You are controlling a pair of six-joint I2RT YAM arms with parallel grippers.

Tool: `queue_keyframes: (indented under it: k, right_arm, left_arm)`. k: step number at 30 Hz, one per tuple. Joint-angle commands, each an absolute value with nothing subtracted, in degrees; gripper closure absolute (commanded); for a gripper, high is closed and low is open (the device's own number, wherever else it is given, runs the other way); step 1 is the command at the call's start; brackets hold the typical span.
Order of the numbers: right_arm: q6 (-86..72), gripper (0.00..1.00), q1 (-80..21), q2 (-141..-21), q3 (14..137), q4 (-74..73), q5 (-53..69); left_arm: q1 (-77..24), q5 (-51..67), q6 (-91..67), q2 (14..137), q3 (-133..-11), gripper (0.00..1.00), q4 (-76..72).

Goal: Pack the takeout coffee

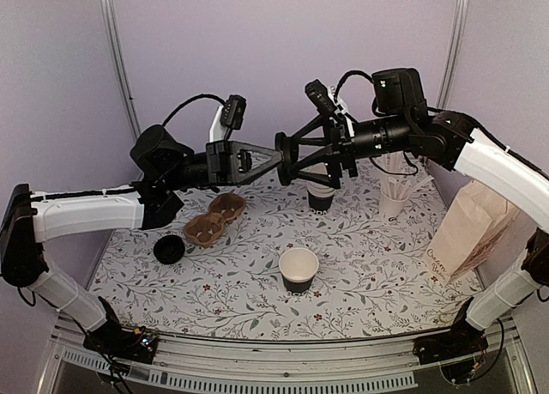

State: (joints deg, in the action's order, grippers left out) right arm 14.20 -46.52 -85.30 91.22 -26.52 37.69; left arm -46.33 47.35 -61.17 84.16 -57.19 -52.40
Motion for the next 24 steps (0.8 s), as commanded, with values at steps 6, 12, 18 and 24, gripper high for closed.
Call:
queue_keyframes:
  k: [6, 12, 18, 24]
  right_arm:
    - [13.24, 0.03, -47.02, -86.44, 91.9, -25.16, 34.7]
    - [13.34, 0.08, -47.02, -86.32, 91.52, -24.71, 33.58]
    - [13.79, 0.18, -46.98, -85.64, 90.83, -24.62, 34.15]
    - [16.94, 0.2, -46.98, -83.37, 90.25, -26.8, 30.43]
  left_arm:
    - [-47.42, 46.89, -62.5, 84.71, -56.25, 0.95, -56.54]
    - [-47.87, 46.7, -62.78, 85.16, -56.61, 0.95, -56.66]
    - [-48.08, 46.05, -62.39, 84.8, -56.13, 0.87, -55.7]
    - [-47.99, 43.4, -59.01, 80.34, -53.47, 0.59, -48.16]
